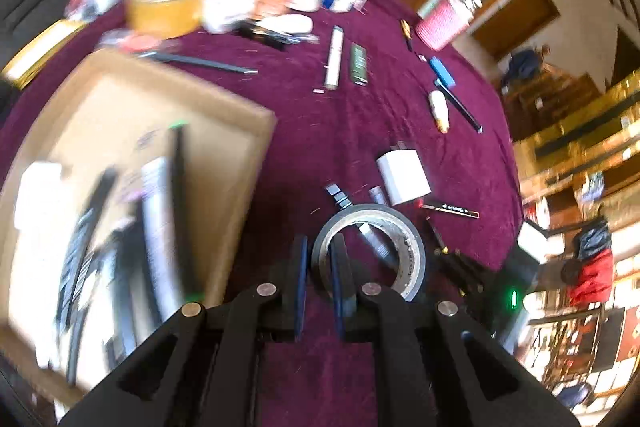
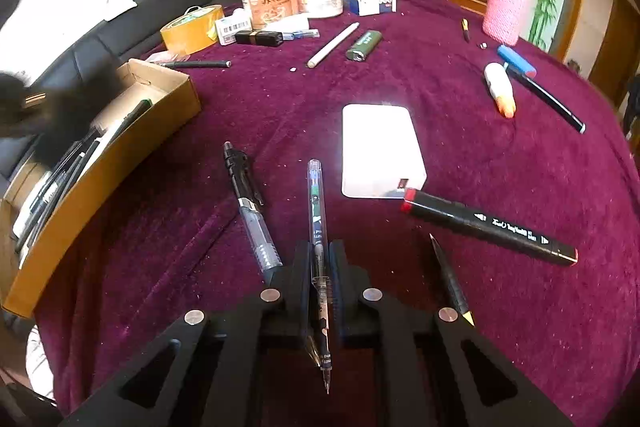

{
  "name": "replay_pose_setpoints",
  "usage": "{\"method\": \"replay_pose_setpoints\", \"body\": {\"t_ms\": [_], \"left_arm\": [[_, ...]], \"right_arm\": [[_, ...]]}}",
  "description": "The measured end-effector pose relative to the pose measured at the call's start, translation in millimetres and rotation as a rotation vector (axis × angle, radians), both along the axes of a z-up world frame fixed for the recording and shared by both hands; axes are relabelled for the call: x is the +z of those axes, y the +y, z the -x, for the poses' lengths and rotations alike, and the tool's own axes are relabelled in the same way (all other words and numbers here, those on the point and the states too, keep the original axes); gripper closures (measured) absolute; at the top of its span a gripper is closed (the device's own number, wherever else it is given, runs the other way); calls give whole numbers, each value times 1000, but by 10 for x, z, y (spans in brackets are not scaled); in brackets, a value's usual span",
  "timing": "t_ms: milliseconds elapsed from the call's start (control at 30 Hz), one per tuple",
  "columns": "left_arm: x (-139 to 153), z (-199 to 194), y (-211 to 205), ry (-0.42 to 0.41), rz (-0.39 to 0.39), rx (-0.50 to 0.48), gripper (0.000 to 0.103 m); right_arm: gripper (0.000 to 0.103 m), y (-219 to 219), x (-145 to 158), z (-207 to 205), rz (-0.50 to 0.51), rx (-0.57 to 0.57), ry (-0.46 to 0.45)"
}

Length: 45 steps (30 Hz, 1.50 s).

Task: Organize rigid objects
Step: 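Carry the tape roll and clear pen over the cardboard tray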

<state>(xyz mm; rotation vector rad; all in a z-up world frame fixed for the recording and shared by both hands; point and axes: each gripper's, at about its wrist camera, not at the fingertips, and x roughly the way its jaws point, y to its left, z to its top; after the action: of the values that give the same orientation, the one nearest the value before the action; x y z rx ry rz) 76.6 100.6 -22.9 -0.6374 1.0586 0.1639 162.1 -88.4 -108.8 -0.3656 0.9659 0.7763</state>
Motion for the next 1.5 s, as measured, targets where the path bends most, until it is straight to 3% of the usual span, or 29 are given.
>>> {"method": "replay_pose_setpoints", "body": {"t_ms": [200,433,633,900,1167,1500], "left_arm": [[-6,888,417,-15,-44,139,93],[-107,1459,894,-18,-39,254,93],[-259,1558,1067,-12,-6,277,93],[-363,1510,1026,2,-21,235,93],[-505,1454,949,45,-76,185,92],[-587,1451,916,56,-88,144,92]], "right_arm": [[94,-60,14,-9,-54,-9,4],[94,-93,357,205,-204,-20,58],[94,173,671,748,-327,22,153],[94,812,702,1175,-336,36,218],[94,1249,599,1087,-290,-5,265],[94,1601,384,796,-218,-104,300]]}}
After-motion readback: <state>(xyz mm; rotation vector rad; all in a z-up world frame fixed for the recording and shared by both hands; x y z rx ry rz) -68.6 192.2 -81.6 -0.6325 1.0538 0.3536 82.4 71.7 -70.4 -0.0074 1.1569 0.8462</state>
